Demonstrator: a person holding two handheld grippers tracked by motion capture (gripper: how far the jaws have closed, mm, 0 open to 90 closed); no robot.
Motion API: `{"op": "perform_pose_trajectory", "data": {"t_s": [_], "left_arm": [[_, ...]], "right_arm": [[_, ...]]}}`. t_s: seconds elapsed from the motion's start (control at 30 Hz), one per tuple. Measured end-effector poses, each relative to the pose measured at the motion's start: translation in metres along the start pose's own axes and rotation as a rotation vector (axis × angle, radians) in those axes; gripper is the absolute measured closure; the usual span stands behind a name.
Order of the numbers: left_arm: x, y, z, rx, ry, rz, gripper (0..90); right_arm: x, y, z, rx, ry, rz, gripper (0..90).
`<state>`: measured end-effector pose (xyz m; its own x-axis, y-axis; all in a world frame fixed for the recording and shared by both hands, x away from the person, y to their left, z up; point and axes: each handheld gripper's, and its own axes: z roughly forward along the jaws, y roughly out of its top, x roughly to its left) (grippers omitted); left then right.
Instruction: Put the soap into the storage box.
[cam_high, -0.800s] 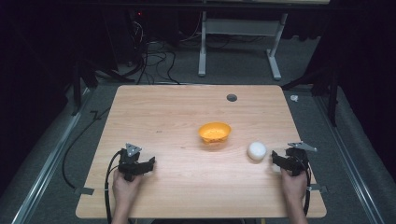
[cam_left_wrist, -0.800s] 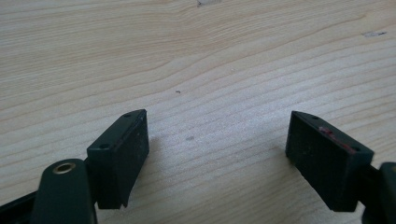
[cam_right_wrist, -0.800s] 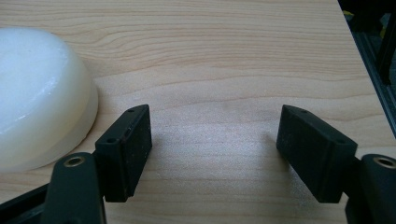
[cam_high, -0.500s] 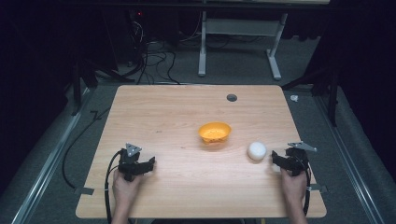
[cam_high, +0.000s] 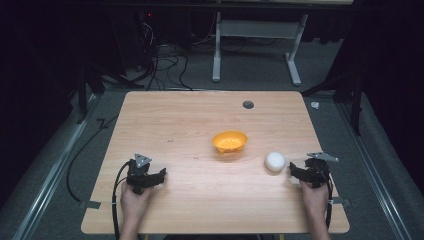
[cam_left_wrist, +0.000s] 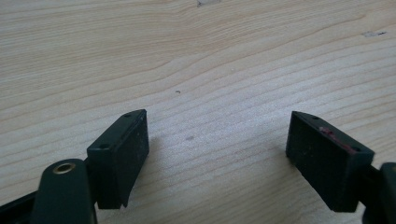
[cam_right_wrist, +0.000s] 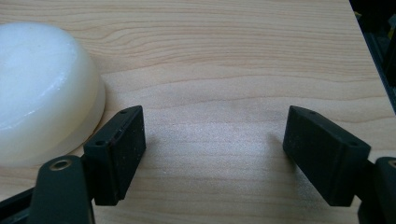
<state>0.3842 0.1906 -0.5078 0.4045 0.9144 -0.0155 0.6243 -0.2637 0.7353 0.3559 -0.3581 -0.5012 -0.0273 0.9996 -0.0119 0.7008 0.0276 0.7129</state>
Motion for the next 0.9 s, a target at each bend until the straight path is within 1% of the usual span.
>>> {"op": "perform_pose_trajectory", "data": {"t_s": [0.13,0.2,0.3,0.43,0.67,0.7,0.77,0.83,0.9], "left_arm": [[0.0,0.0,0.0,0.0,0.0,-0.001,21.7],[0.0,0.0,0.0,0.001,0.0,0.0,21.7],[0.0,0.0,0.0,0.001,0.0,0.0,21.7],[0.0,0.0,0.0,0.001,0.001,-0.002,21.7],[0.0,0.0,0.0,0.001,0.001,-0.002,21.7],[0.0,0.0,0.0,0.001,0.001,-0.001,21.7],[0.0,0.0,0.0,0.001,0.001,-0.002,21.7],[0.0,0.0,0.0,0.001,0.002,-0.003,21.7],[0.0,0.0,0.0,0.002,0.003,-0.004,21.7]], "right_arm": [[0.0,0.0,0.0,0.002,0.003,-0.005,20.5],[-0.001,0.0,-0.001,0.005,0.004,0.017,19.6],[-0.002,0.0,-0.002,0.007,0.012,0.03,19.4],[-0.004,-0.001,-0.005,0.002,0.022,0.036,19.1],[-0.002,-0.003,-0.016,-0.035,0.03,0.02,19.8],[0.0,-0.005,-0.02,-0.045,0.034,0.012,19.9],[0.001,-0.006,-0.022,-0.048,0.036,0.012,19.9],[0.003,-0.008,-0.028,-0.07,0.047,0.005,19.6],[0.003,-0.009,-0.029,-0.076,0.05,-0.003,19.5]]}}
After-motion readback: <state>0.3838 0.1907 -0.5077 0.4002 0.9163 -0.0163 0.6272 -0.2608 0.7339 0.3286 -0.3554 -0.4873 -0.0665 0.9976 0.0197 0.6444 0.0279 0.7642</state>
